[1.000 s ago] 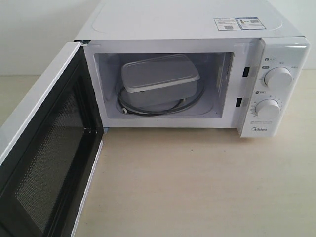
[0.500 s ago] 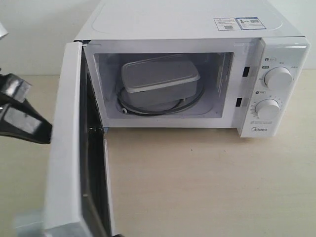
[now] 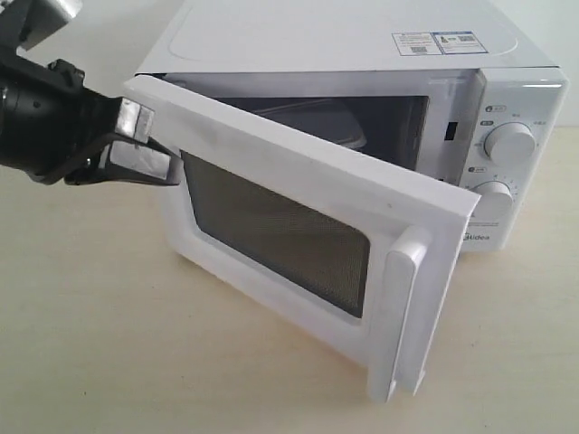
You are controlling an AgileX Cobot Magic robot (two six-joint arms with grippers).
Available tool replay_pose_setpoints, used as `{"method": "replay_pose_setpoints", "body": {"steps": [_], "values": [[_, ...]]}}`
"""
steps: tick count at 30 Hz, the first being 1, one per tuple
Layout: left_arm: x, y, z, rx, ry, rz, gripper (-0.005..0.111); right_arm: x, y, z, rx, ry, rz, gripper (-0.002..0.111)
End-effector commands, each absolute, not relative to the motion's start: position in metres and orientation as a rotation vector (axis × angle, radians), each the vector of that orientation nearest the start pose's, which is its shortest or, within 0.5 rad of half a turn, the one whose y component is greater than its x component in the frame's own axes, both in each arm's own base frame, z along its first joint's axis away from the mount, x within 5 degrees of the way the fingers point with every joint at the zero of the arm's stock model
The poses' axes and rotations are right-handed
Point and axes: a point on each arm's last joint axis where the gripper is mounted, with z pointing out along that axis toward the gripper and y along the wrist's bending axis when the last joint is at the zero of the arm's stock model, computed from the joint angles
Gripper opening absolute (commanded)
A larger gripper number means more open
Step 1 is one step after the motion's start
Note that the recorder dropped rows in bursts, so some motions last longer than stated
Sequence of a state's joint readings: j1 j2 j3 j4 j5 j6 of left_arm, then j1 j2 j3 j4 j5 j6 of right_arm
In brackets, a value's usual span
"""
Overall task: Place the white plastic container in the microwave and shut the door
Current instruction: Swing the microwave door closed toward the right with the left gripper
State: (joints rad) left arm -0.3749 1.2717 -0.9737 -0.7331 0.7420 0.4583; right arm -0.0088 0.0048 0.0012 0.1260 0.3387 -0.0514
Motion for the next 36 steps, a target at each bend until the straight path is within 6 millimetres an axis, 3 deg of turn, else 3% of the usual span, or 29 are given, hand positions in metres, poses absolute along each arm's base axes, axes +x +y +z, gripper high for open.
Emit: {"method": "replay_pose_setpoints", "body": {"steps": [1,11,21,28,32,36], "values": [[0.228,-0.136,0.320,0.539,2.287,-0.798,0.004,0.054,0.003,0.183,0.034,1.815,0.070,0.000],[0.228,-0.137,0.321,0.521,2.287,-0.833,0.004,0.055,0.002,0.190,0.039,1.741,0.064,0.000],[0.221,-0.135,0.330,0.597,2.219,-0.796,0.004,0.056,-0.001,0.218,0.064,1.432,0.045,0.000],[0.200,-0.123,0.356,0.607,2.088,-0.729,0.004,0.054,-0.002,0.227,0.103,1.328,0.079,0.000],[0.175,-0.108,0.374,0.555,1.975,-0.690,0.004,0.054,-0.002,0.227,0.206,1.318,0.209,0.000],[0.150,-0.088,0.377,0.466,1.913,-0.596,0.004,0.054,-0.002,0.228,0.218,1.308,0.225,0.000]]}}
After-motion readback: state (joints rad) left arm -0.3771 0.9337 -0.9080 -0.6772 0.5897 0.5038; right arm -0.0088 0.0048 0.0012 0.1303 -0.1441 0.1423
